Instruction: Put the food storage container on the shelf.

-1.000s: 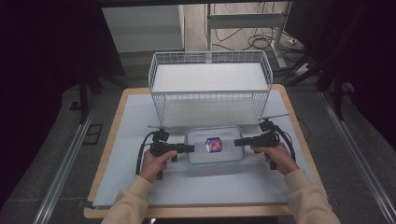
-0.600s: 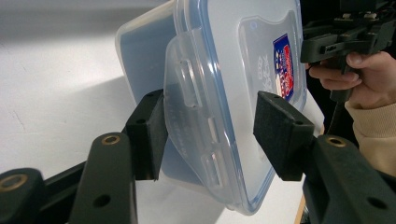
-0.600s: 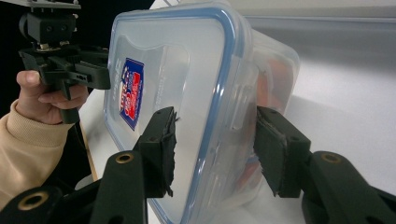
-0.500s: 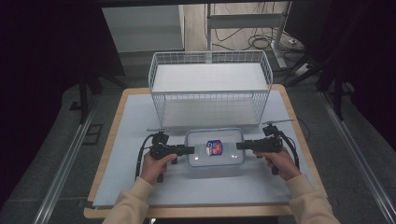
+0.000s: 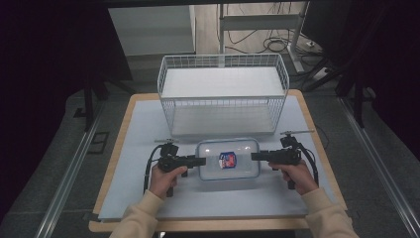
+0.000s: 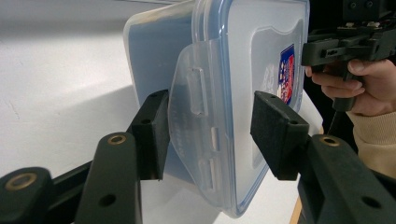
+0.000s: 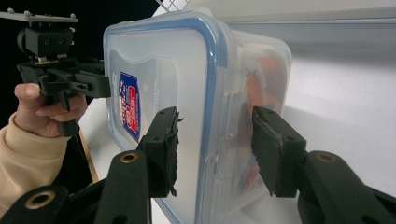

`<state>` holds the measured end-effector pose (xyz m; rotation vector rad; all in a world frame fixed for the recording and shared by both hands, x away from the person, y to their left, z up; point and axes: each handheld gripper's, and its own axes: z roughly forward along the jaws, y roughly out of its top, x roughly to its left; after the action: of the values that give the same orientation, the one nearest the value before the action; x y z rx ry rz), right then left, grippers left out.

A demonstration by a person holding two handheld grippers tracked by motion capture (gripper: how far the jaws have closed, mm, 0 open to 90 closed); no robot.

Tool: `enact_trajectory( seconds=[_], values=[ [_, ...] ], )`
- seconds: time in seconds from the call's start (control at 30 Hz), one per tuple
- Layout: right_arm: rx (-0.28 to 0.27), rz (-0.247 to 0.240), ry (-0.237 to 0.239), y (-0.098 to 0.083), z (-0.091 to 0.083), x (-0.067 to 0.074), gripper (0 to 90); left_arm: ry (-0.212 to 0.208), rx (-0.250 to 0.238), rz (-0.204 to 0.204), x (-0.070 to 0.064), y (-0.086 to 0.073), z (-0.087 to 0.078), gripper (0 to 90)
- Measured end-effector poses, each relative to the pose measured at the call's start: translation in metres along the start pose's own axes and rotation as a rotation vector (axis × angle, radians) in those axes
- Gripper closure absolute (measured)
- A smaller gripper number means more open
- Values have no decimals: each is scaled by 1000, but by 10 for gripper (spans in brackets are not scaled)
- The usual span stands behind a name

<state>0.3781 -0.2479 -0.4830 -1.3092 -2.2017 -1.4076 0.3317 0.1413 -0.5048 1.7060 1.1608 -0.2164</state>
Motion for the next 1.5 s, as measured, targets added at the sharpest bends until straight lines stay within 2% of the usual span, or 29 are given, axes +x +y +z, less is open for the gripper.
enact_trajectory(
  seconds=[0.33, 0.7, 1.03, 1.5],
  values=[
    [-14, -8, -1, 0, -1, 4, 528, 3, -11, 18, -4, 2, -4, 488],
    [-47, -50, 3, 6, -7, 18, 528, 6, -37, 43, -12, 9, -16, 493],
    [-73, -73, 4, 9, -12, 24, 528, 13, -52, 71, -19, 16, -22, 493],
    [-122, -117, 0, 26, -26, 39, 528, 16, -71, 116, -36, 41, -35, 495]
  ],
)
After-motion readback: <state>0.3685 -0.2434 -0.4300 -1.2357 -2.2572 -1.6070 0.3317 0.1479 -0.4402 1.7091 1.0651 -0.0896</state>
